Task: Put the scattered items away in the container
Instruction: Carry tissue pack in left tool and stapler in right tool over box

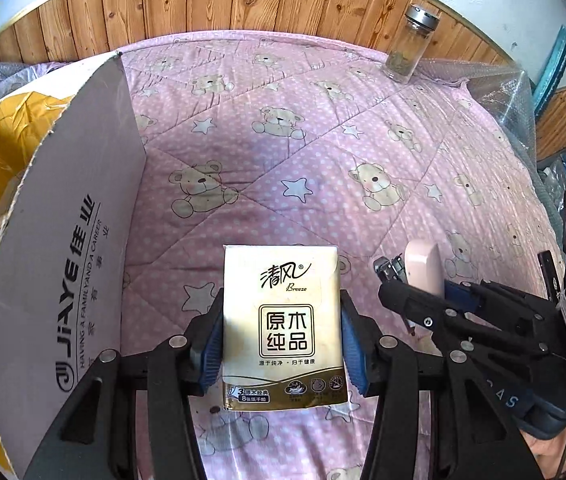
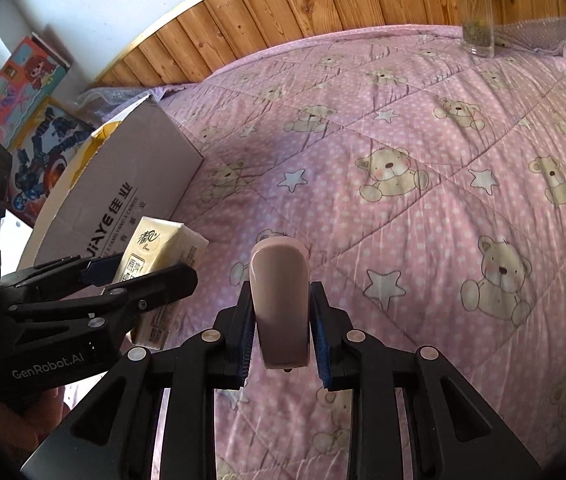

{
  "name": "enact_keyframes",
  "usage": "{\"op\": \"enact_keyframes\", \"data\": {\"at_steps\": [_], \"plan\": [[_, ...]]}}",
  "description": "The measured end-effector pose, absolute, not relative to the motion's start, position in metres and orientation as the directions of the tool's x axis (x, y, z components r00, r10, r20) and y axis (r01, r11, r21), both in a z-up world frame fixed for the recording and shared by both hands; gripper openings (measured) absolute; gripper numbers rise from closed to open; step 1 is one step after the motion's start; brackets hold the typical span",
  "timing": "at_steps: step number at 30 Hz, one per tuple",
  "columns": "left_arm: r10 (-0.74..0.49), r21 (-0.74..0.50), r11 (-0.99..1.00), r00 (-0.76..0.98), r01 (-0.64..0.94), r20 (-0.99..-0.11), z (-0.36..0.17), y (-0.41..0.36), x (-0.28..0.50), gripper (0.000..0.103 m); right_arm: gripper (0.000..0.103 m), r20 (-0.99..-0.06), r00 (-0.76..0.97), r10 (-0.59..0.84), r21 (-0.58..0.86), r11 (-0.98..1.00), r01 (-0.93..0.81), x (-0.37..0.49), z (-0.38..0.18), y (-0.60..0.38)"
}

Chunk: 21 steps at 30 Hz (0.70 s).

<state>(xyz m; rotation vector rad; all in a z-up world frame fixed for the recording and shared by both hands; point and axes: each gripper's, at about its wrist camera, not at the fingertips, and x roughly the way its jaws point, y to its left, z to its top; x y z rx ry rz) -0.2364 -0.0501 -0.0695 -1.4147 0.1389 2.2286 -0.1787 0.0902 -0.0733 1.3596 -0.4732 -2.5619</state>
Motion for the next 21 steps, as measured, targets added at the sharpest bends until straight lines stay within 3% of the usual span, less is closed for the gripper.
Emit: {"op": "enact_keyframes", "data": {"at_steps": [21], "plan": [[0.370, -0.151, -0.868, -0.416, -0.472, -0.830, -0.016, -0.084, -0.150, 0.051, 0.027, -0.749, -0.591, -0.300, 0.323, -0.944, 0.069, -0.084, -0.039, 0.043]]}}
